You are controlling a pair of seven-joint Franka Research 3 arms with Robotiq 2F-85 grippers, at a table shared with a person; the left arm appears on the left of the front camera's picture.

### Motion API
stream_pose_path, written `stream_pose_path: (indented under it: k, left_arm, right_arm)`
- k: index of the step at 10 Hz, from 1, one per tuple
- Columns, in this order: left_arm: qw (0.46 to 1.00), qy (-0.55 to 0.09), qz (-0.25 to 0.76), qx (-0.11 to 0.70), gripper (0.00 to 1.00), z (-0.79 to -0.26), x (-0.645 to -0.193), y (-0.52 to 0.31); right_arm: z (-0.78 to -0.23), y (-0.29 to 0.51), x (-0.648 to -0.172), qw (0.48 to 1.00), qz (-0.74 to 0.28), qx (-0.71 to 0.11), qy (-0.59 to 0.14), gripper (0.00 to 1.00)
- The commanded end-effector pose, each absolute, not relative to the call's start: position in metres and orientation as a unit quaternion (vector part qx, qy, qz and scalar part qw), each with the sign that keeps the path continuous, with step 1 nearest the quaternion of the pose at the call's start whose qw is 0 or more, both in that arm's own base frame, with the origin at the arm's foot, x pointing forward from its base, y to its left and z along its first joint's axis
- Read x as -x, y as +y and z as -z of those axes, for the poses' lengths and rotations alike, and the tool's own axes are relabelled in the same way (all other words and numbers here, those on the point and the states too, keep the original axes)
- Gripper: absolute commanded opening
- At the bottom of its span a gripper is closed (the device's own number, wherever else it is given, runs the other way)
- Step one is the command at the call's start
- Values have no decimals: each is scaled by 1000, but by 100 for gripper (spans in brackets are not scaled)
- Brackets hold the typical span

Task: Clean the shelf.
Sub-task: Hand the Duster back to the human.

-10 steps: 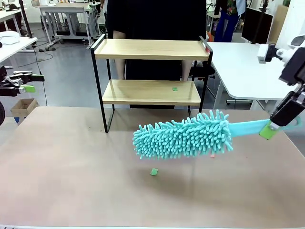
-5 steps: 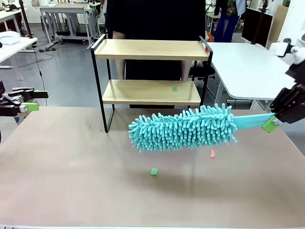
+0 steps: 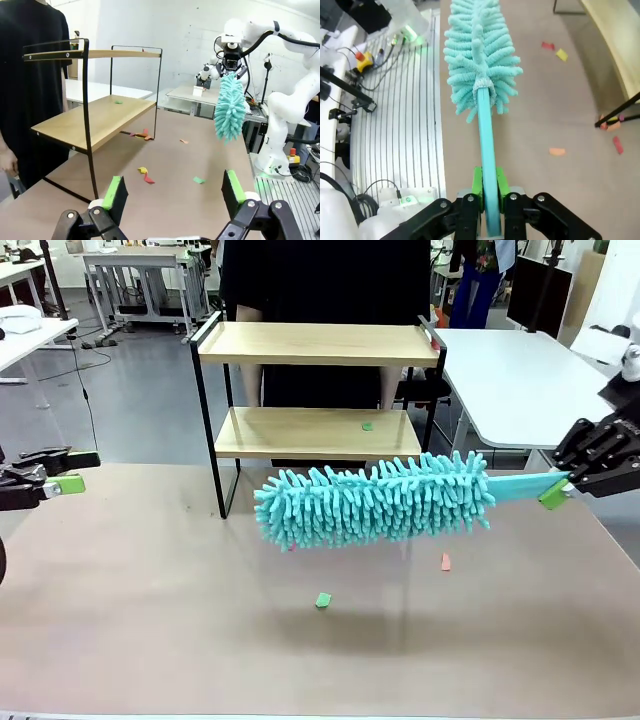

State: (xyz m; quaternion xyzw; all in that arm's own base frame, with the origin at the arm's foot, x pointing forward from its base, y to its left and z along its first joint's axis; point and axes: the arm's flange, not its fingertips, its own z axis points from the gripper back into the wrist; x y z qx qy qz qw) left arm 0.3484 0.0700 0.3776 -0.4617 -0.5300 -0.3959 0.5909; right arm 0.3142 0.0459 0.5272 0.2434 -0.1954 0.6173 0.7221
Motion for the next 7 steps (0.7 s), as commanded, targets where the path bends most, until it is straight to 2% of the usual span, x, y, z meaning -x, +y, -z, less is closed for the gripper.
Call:
stream_pose_path:
  k: [1, 2, 3, 7]
  left_arm:
    - [598, -523, 398, 459, 100, -367, -308, 26]
    - [612, -512, 402, 449, 100, -365, -312, 21]
    - [593, -524, 399, 463, 100, -375, -351, 65]
    - [593, -524, 399, 463, 100, -375, -351, 65]
  right_arm:
    - [-533, 50, -327, 706, -619, -258, -227, 13]
    - [-537, 51, -328, 719, -601, -260, -232, 13]
    - [-529, 48, -317, 718, -616, -251, -204, 13]
    - [-529, 48, -317, 718, -616, -251, -204, 13]
